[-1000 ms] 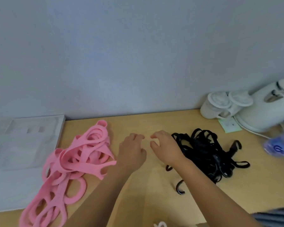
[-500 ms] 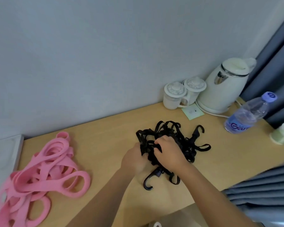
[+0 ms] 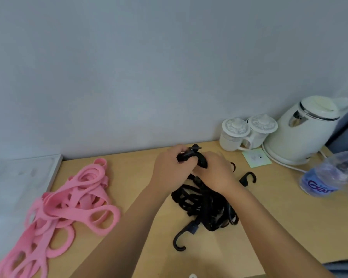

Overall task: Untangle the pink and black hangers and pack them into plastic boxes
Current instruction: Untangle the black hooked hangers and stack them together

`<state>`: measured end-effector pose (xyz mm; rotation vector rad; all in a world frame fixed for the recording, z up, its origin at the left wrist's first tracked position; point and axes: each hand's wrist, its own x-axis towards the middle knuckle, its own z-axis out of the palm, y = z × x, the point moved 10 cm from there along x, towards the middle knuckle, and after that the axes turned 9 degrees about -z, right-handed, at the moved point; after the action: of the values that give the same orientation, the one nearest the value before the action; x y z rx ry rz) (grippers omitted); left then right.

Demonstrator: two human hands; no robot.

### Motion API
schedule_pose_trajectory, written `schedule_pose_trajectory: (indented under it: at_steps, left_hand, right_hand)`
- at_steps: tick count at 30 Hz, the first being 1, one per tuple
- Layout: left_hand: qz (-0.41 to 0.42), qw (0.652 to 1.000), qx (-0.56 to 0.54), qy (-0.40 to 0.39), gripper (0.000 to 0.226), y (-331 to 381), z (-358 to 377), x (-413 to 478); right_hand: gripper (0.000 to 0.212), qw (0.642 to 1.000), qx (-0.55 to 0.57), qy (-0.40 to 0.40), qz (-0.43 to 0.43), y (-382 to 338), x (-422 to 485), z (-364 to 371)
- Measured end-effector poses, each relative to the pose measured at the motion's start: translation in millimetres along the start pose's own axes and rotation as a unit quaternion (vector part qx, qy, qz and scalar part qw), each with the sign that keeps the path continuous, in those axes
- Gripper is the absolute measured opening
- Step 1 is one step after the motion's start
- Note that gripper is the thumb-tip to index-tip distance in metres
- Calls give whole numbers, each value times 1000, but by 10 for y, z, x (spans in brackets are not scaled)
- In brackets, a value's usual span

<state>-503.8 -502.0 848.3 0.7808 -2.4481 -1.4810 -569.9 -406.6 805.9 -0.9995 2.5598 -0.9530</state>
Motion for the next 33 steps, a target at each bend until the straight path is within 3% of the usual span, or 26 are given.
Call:
schedule_pose_trajectory:
  at_steps: [5,7,10,12,14,15,17,20,22,24,28,30,33]
  left_hand:
    - [22,997,-62,27,10,264,-280,59]
    - [8,994,-105,37,25,198,-382,104]
    - [-4,989,-133,63,63,8,-527,85]
    - [-47,978,-202,-3,86,-168,-428,47]
    - [-60,966,-211,-138,100,-219,-150,-37]
    - [-47,960,-192,-199,97,-199,-4,-103]
    - [-25,956,-156,-245,70,-127,160,-197]
    - [-34,972,-161,-168,16,-26,30,-146]
    - [-72,974,-182,-110,23,-68,-162,-87]
    - [-86,973,-196,-91,34,-98,-336,-48]
    - [-92,947,-293,-90,34,-64,-554,19]
    - [-105,926,-351,-92,35,-34,-626,93]
    - [-121,897,-415,-97,34,60,-687,185]
  right_hand:
    - [30,992,120,-24,-12,-397,56,-141]
    - [28,969,247,-4,-10,-606,105,-258]
    - [25,908,411,53,61,-692,162,-345]
    - [22,849,509,79,116,-733,205,-333]
    - [23,802,569,92,153,-796,268,-325]
    - [23,789,587,91,160,-851,302,-320]
    - [26,763,620,83,160,-983,362,-283]
    - [26,731,658,82,158,-1136,418,-205]
    - [25,711,680,94,153,-1176,435,-177]
    - [24,722,670,103,138,-1147,449,-168]
    - [40,824,552,82,97,-1006,441,-96]
    - [61,835,548,12,55,-1085,404,79]
    - [68,837,543,-74,8,-1173,266,371]
